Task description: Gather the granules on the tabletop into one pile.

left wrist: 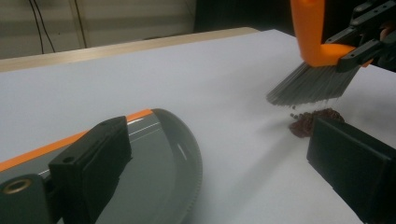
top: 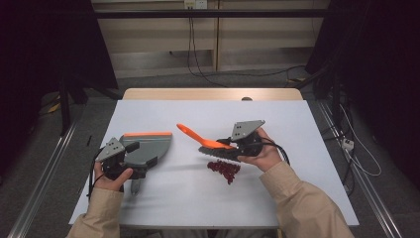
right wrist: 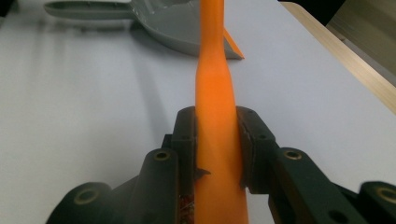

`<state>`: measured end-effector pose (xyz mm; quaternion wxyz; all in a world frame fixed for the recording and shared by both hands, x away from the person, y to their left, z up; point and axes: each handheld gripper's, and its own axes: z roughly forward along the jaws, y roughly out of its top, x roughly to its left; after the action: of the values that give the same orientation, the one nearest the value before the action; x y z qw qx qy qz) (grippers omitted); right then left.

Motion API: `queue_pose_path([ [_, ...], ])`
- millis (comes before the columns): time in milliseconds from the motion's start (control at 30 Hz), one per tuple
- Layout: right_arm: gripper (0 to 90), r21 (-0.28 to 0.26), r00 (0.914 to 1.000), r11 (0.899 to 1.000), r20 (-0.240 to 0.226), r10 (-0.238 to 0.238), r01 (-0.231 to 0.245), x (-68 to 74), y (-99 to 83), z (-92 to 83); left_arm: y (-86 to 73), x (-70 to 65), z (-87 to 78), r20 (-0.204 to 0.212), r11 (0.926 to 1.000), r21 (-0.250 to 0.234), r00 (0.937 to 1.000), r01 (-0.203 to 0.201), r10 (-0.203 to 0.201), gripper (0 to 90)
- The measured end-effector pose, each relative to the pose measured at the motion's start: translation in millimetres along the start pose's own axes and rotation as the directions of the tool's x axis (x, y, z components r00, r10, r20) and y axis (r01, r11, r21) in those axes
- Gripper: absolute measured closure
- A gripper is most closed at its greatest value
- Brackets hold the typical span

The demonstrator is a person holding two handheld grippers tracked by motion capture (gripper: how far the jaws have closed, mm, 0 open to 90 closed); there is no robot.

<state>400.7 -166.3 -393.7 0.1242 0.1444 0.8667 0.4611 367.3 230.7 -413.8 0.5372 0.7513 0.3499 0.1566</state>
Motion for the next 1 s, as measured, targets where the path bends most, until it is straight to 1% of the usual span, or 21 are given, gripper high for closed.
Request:
queue_pose_path([
  [100,71.7,-0.019,0.9971,0.998,-0.037,0.066,-0.067,2.1,2.6,-3.1,-0.1,-0.7,0.7,-0.001,1.0000,0.002,1.0000,0.002,-0.002,5.9],
  [167,71.7,-0.011,0.9948,0.997,-0.064,0.078,-0.079,3.8,3.1,-3.1,-0.2,-0.9,0.9,-0.001,1.0000,0.003,1.0000,0.002,-0.002,5.9],
  [200,71.7,-0.004,0.9921,0.995,-0.075,0.100,-0.101,4.7,3.1,-2.8,-0.1,-0.8,0.9,-0.001,1.0000,0.002,1.0000,0.000,0.000,5.9],
  [267,71.7,0.006,0.9884,0.993,-0.099,0.115,-0.115,6.5,3.3,-2.2,0.0,-0.5,0.6,0.000,1.0000,0.002,1.0000,0.002,-0.002,5.9],
  [300,71.7,0.006,0.9858,0.991,-0.105,0.131,-0.131,7.2,3.4,-2.0,0.0,-0.2,0.5,0.001,1.0000,0.000,1.0000,0.002,-0.002,5.9],
  [333,71.7,0.006,0.9811,0.988,-0.118,0.153,-0.154,7.5,3.5,-1.9,0.0,0.0,0.4,0.001,1.0000,0.000,1.0000,0.002,-0.002,5.9],
  [367,71.7,0.006,0.9766,0.986,-0.139,0.164,-0.165,7.8,3.5,-1.9,-0.1,0.1,0.3,0.001,1.0000,0.001,1.0000,0.002,-0.002,5.9],
  [433,71.7,0.010,0.9685,0.981,-0.160,0.191,-0.192,9.1,3.4,-1.5,-0.1,0.0,0.4,0.001,1.0000,0.002,1.0000,0.002,-0.002,5.9],
  [567,71.7,0.031,0.9584,0.978,-0.197,0.207,-0.205,14.2,1.8,1.0,-0.3,0.5,0.9,0.001,1.0000,0.005,1.0000,0.000,0.000,5.9],
  [633,71.7,0.042,0.9594,0.980,-0.202,0.197,-0.193,16.9,0.8,2.2,-0.3,0.4,1.1,0.002,1.0000,0.006,1.0000,0.001,-0.001,5.9],
  [667,71.7,0.044,0.9615,0.982,-0.200,0.188,-0.183,18.0,0.4,2.6,-0.3,0.2,1.2,0.002,1.0000,0.006,1.0000,0.001,-0.001,6.0],
  [767,71.7,0.043,0.9600,0.981,-0.202,0.194,-0.189,19.0,-1.5,3.4,-0.3,-0.1,1.3,0.001,1.0000,0.005,1.0000,0.001,-0.001,6.0],
  [900,71.7,0.044,0.9639,0.984,-0.198,0.178,-0.173,20.4,-2.9,3.8,-0.3,-0.1,1.0,0.001,1.0000,0.005,1.0000,0.002,-0.002,5.9],
  [1000,71.7,0.041,0.9639,0.985,-0.202,0.174,-0.169,23.1,-3.1,3.6,-0.3,-0.1,1.1,0.000,1.0000,0.005,1.0000,0.001,-0.001,5.9],
])
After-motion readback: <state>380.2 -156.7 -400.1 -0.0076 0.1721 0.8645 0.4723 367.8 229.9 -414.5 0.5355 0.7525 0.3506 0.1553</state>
